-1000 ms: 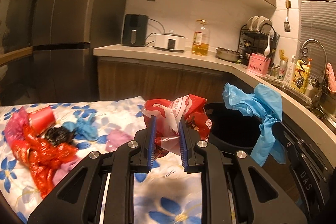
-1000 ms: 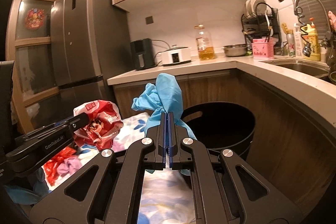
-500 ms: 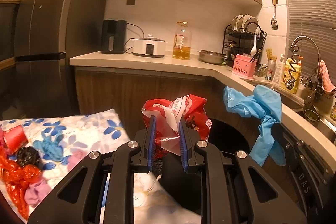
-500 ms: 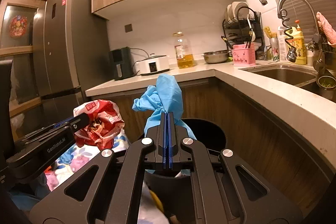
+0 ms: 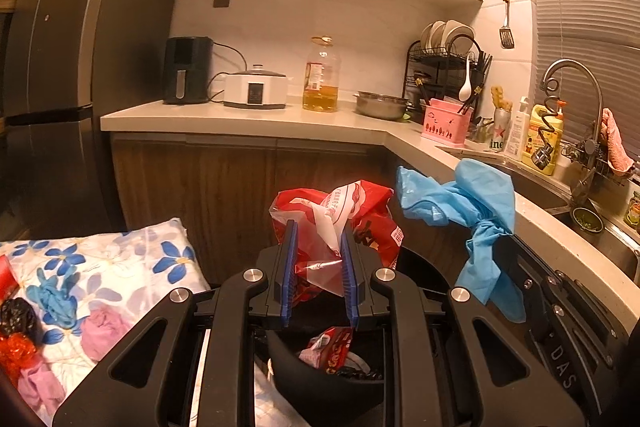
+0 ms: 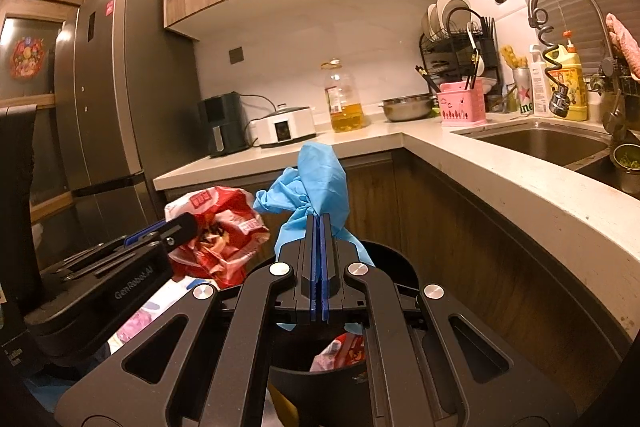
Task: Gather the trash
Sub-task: 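Carry the red-white bag and blue glove over the black bin, then open both grippers to drop the bag and glove into the bin, then move both open grippers back toward the trash pile on the table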
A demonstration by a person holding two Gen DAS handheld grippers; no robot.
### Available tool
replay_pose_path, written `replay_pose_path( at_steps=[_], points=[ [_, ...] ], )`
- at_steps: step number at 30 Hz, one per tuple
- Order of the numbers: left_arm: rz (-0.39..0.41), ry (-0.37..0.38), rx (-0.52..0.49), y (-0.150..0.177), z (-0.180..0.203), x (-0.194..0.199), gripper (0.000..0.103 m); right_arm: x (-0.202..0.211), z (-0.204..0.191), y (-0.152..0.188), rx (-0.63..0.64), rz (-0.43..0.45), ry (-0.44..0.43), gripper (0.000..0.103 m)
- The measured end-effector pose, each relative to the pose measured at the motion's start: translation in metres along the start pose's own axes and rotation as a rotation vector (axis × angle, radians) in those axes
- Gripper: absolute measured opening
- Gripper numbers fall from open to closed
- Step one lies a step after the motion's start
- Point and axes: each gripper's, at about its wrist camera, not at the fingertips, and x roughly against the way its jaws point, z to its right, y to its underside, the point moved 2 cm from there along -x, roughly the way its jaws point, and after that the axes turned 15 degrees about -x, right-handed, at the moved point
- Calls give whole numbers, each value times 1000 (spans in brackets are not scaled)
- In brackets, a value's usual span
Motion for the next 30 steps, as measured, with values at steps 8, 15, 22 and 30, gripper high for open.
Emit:
replay_pose_path(
  at_steps=[8, 15, 22, 30],
  points=[
    [-14, 20, -8, 2, 4, -17, 22, -13, 3, 1, 0, -16, -6, 2],
    [-27, 33, 1, 7, 1, -29, 28, -27, 9, 0, -7, -33, -2, 9],
    [-49, -7, 16, 20, -10, -31, 63, -30, 18, 5, -19, -45, 25, 39],
    [-76, -134, 45, 42, -32, -9, 88, -17, 20, 12, -23, -31, 59, 71]
  ],
)
